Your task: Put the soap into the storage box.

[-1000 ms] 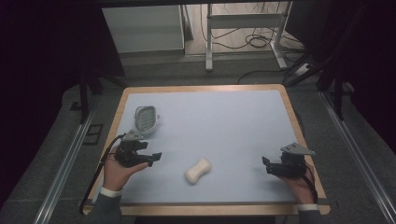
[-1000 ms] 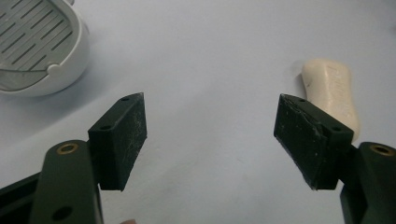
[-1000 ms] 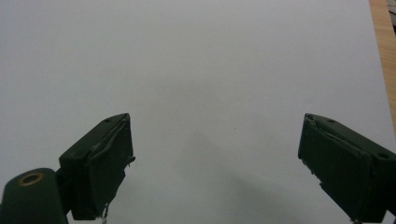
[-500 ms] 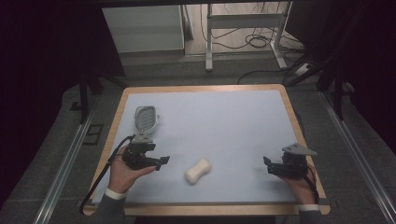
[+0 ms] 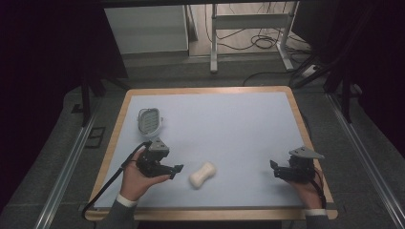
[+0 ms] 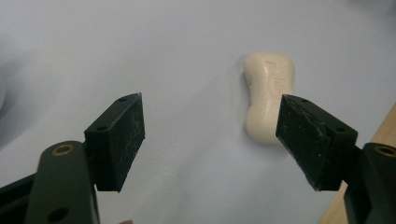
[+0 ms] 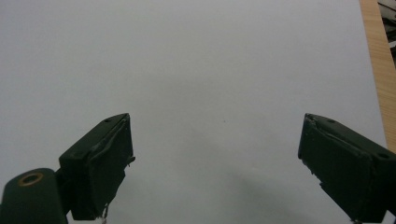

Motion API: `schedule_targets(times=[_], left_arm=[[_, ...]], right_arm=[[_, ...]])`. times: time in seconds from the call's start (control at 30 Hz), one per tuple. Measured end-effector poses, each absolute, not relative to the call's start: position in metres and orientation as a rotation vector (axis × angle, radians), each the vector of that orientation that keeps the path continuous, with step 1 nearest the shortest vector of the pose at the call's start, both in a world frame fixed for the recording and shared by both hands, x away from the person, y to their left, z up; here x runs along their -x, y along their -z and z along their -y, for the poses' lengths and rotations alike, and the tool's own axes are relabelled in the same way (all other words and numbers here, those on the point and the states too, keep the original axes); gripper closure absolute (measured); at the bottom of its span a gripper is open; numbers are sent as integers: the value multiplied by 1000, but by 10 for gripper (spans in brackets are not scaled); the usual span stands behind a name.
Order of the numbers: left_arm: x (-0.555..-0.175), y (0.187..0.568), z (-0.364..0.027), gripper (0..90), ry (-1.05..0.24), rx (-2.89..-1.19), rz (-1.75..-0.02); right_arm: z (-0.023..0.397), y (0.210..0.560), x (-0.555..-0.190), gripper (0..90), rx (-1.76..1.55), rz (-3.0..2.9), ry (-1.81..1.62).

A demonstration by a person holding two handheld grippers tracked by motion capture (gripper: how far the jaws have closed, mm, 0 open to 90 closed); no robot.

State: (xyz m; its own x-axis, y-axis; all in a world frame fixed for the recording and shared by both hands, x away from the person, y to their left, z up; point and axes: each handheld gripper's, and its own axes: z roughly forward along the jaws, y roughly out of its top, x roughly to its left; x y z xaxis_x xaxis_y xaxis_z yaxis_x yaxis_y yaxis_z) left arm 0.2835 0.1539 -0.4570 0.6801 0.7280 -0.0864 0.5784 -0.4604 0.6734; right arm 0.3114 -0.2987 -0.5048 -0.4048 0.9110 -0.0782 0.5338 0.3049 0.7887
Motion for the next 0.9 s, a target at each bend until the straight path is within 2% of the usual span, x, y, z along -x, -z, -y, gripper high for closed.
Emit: schedule_targets(times=[0.77, 0.9], left_arm=[[-285, 468, -106, 244, -188, -2306, -926], [-285, 469, -101, 243, -213, -2324, -933]], right_arm=[[299, 507, -311, 100, -1281, -2062, -933], [300, 507, -312, 100, -1281, -2061, -932]])
